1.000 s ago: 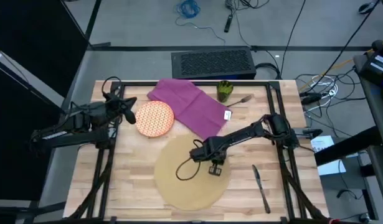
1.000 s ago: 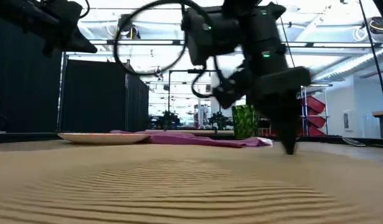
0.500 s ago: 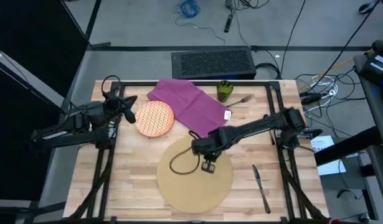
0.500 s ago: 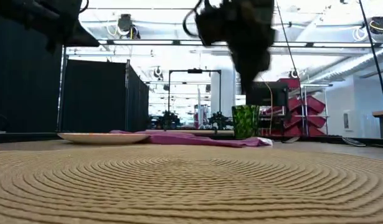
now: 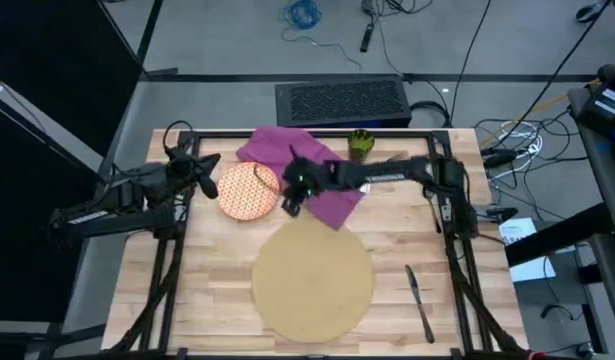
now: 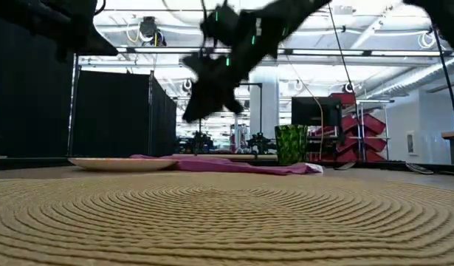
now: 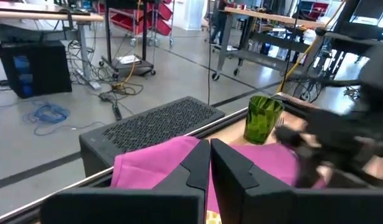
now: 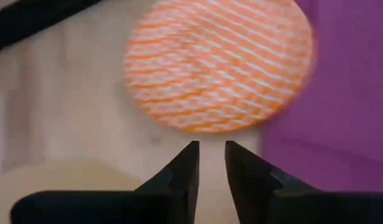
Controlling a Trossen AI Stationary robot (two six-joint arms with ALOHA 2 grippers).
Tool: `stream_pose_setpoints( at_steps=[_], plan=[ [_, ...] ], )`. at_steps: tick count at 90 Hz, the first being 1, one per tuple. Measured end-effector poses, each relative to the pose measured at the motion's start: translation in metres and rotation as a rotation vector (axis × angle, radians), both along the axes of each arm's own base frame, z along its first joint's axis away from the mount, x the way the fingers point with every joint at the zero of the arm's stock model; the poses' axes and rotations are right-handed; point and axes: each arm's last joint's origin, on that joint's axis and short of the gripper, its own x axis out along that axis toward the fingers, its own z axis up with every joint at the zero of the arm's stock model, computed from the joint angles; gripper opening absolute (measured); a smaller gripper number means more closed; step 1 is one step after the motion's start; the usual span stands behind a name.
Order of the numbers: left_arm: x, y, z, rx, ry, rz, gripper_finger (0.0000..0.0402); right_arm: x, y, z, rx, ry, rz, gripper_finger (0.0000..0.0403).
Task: Set table place
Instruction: Put the orange plate on the brown table mat
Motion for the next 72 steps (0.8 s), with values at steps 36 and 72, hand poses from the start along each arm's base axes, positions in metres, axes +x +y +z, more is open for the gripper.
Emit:
stream_pose_setpoints(
  at_steps=[36,72],
  plan=[
    [0.000,0.000,0.000,0.000,0.000,0.000,0.0000,0.027,-0.047,-0.038,0.173,-0.093,-0.056,0.0180],
    [0.000,0.000,0.000,-0.008,-0.002,-0.014,0.0000,0.056,-0.065,-0.033,0.114,0.033,-0.014,0.0182]
  ],
)
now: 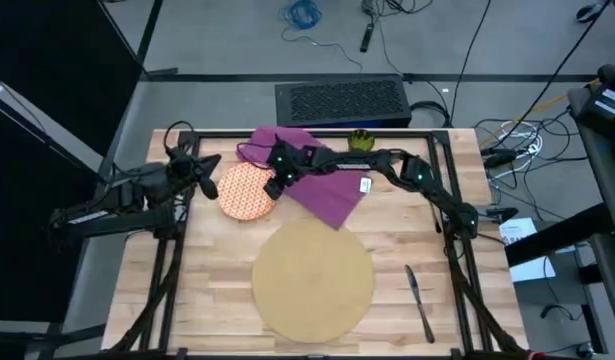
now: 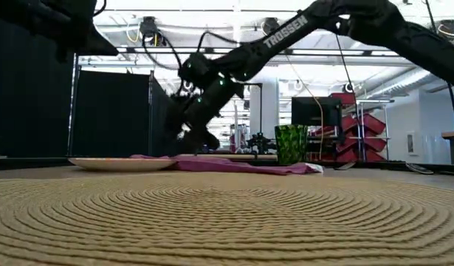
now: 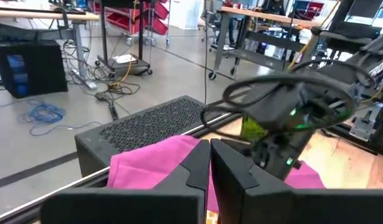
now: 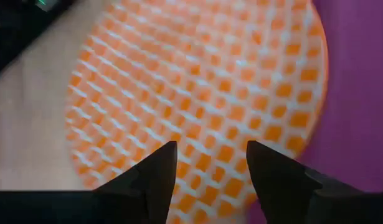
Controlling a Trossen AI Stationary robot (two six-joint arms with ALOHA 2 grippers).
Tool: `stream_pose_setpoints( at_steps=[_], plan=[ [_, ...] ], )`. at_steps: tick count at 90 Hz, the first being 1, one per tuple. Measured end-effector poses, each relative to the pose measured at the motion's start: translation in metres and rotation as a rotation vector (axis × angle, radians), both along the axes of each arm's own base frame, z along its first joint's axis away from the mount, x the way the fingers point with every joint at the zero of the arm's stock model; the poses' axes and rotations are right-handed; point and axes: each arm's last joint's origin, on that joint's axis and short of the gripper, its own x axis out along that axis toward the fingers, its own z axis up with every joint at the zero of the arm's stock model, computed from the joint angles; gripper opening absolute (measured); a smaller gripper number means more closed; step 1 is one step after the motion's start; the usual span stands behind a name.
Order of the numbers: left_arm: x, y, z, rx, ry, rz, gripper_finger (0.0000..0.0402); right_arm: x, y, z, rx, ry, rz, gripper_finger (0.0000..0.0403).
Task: Set table place
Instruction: Put the orange plate on the brown table mat
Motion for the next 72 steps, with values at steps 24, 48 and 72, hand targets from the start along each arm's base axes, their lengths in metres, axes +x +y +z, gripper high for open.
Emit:
stream_pose_setpoints(
  at_steps=[24,48,72],
  plan=[
    [0.000,0.000,0.000,0.001,0.001,0.000,0.0000,-0.011,-0.022,-0.001,-0.022,0.051,-0.068,0.0183],
    [0.000,0.000,0.000,-0.001,0.000,-0.005,0.0000,-0.012,-0.021,-0.002,-0.019,0.062,-0.065,0.0183],
    [0.000,0.000,0.000,-0.004,-0.002,-0.016,0.0000,-0.011,-0.016,-0.003,-0.016,0.073,-0.055,0.0183]
  ],
)
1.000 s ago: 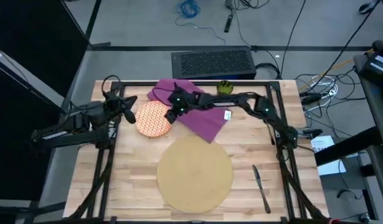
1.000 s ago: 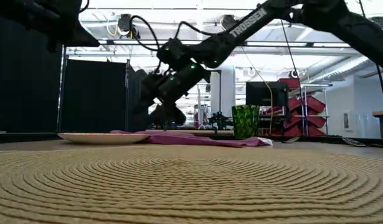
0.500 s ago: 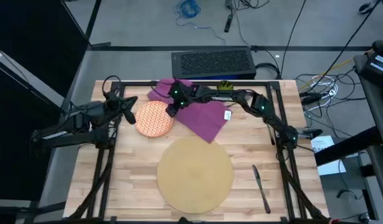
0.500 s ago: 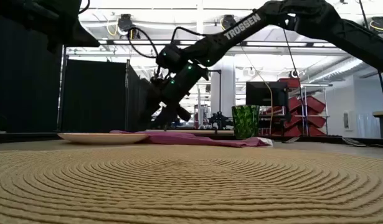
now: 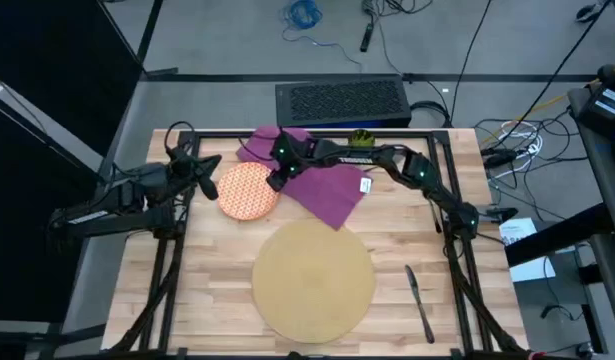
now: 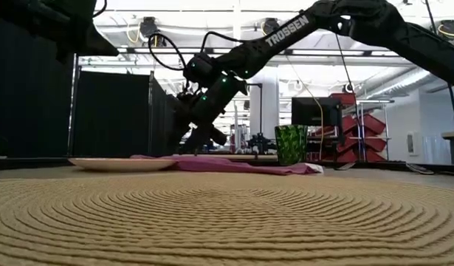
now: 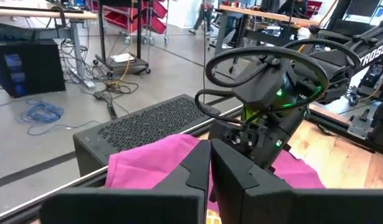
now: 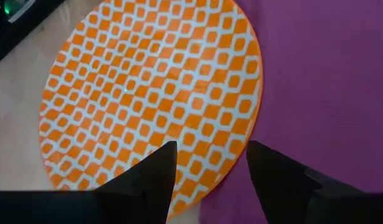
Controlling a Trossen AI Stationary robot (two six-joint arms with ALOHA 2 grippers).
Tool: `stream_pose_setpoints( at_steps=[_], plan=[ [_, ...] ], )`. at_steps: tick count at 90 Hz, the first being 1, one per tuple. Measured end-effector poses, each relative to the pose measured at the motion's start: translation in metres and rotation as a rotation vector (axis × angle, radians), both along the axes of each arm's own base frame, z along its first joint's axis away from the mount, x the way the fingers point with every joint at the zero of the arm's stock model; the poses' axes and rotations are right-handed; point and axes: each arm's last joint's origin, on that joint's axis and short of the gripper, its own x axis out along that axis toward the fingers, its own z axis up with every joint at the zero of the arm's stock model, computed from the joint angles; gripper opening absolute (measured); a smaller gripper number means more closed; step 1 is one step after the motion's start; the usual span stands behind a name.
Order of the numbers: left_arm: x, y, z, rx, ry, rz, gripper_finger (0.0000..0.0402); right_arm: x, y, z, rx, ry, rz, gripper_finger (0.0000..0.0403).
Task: Set table place
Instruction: Put the orange plate on the brown table mat
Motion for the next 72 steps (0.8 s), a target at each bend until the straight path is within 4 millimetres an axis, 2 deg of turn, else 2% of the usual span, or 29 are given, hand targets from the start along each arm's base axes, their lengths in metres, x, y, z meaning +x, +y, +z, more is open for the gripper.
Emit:
stream_pose_setpoints(
  at_steps=[31,72],
  plan=[
    [0.000,0.000,0.000,-0.002,-0.001,-0.006,0.0000,-0.004,0.006,-0.003,0.100,0.034,0.072,0.0174],
    [0.000,-0.001,0.001,-0.004,-0.007,-0.025,0.0000,-0.002,0.013,-0.012,0.099,0.079,0.049,0.0169]
  ],
)
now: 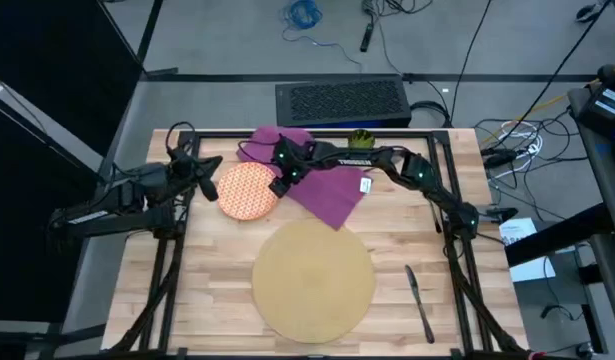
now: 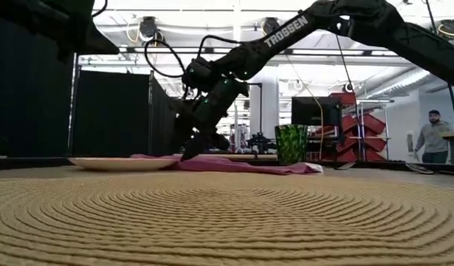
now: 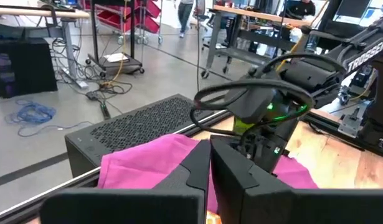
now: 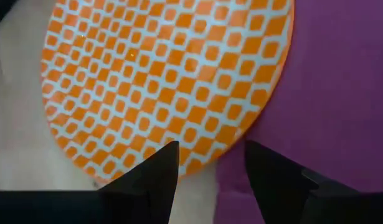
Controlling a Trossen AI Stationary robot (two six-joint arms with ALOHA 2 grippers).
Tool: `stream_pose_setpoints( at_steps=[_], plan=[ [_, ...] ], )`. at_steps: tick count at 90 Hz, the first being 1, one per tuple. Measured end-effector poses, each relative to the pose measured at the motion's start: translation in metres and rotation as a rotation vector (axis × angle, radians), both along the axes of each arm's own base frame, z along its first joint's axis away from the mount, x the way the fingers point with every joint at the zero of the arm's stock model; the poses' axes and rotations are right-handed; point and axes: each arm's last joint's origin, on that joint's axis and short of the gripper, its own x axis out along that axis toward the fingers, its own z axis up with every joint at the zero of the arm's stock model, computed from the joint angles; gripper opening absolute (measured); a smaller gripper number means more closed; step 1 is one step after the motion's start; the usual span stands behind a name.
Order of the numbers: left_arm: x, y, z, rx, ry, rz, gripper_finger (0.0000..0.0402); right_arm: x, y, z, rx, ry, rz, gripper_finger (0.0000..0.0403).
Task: Set table place
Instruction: Put the orange plate on the brown table mat
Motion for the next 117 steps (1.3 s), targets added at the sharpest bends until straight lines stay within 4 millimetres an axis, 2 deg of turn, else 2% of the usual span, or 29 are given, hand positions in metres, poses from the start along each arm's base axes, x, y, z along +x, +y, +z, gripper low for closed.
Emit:
stream_pose_setpoints(
  at_steps=[30,51,64,93,117],
  plan=[
    [0.000,0.000,0.000,0.001,-0.001,0.000,0.0000,0.004,0.012,-0.006,0.031,0.016,0.002,0.0169],
    [0.000,0.000,0.000,0.002,-0.002,0.000,0.0000,0.012,0.017,-0.002,0.040,-0.059,-0.022,0.0169],
    [0.000,0.000,0.000,0.001,-0.002,-0.004,0.0000,0.012,0.017,-0.015,0.060,-0.020,-0.035,0.0168],
    [0.000,0.000,0.000,0.002,-0.001,-0.007,0.0000,0.015,0.016,-0.022,0.069,-0.033,-0.045,0.0106],
    [0.000,0.000,0.000,0.002,0.000,-0.007,0.0000,0.015,0.010,-0.020,0.083,-0.062,-0.085,0.0113]
  ],
)
